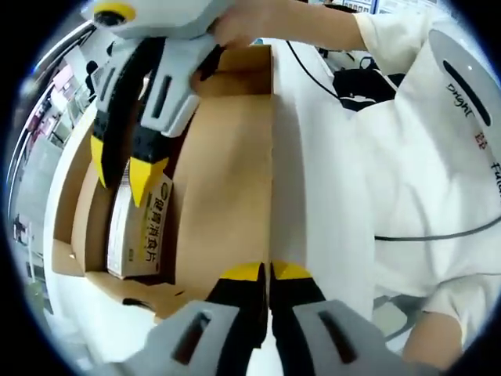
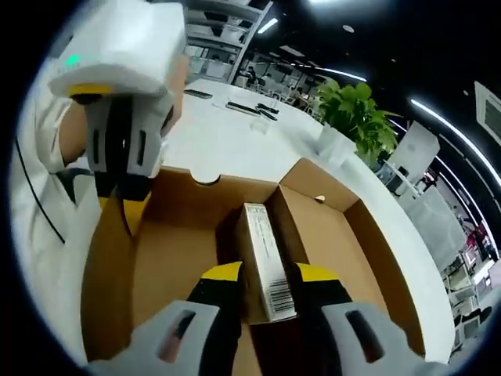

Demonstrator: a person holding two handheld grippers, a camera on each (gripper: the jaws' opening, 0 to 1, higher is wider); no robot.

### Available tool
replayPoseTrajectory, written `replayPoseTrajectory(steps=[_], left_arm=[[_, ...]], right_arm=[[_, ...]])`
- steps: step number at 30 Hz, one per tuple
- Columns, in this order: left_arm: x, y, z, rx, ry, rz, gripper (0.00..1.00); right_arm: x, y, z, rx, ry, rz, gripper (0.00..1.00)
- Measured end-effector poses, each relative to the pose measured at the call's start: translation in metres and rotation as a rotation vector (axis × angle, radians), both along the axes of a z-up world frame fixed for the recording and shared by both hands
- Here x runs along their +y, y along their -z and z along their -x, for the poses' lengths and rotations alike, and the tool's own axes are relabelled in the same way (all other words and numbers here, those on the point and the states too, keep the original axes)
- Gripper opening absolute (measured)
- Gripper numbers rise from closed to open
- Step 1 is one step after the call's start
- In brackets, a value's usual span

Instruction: Operate the shoe box by opening the lid, removing the specified soft item, and placing it in the target area until the item is outside and the box remains undamaged.

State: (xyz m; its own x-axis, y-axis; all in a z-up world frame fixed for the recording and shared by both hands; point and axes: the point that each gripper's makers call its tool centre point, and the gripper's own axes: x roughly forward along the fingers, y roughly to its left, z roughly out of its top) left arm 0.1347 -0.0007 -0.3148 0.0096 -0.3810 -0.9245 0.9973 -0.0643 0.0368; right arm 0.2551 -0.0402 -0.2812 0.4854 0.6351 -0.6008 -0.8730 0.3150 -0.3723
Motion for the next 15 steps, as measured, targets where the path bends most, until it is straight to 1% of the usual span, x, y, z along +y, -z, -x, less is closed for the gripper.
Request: replayPoseTrajectory(steps=[4, 6, 12, 15], left_arm=[[-0.0002, 0.0000, 0.0000, 0.001, 0.000, -0.002, 0.02], [-0.0002, -0.0001, -0.0002, -0.001, 0.000, -0.001, 0.02], [-0.0004, -0.0003, -0.0014, -0.004, -0.002, 0.004, 0.02], [-0.0006, -0.0003, -0.0018, -0.005, 0.000, 0.008, 0.02]], right_arm=[[0.0006, 0.0021, 0.0026, -0.004, -0.001, 0.008, 0.24], [0.0011, 0.0018, 0.0038, -0.013, -0.011, 0.028, 0.25], [0.0042, 0.0031, 0.0032, 0.002, -0.024, 0.051, 0.24], [0.0040, 0.0041, 0.0013, -0.023, -0.033, 0.083, 0.22]])
